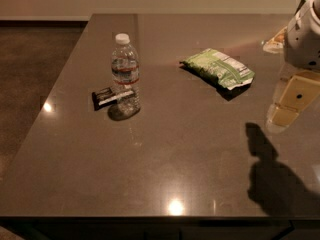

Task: Pick water bottle

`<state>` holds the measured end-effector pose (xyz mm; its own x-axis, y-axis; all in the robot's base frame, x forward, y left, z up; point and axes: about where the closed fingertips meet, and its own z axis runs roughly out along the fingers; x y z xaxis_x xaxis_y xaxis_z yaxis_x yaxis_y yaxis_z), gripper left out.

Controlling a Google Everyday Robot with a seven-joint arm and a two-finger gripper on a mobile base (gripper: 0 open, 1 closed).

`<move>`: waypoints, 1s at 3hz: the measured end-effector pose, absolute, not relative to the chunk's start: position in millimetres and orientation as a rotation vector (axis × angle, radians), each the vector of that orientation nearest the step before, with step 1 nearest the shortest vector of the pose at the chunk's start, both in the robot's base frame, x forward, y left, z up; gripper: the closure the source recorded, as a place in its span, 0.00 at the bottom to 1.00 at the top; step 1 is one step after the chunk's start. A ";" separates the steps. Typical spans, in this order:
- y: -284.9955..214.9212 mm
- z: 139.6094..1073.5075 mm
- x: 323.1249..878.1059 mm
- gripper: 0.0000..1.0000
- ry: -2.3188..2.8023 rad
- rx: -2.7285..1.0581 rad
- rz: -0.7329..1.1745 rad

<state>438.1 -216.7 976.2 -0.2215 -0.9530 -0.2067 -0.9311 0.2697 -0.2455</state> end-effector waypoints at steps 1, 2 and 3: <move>-213.1 977.2 441.2 0.00 2.220 -1.714 -0.096; -200.2 974.8 457.0 0.00 2.196 -1.690 -0.062; -178.5 968.2 481.0 0.00 2.163 -1.662 -0.006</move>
Offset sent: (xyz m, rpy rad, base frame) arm 0.0399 0.0321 -0.0091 0.1043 -0.0234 0.0033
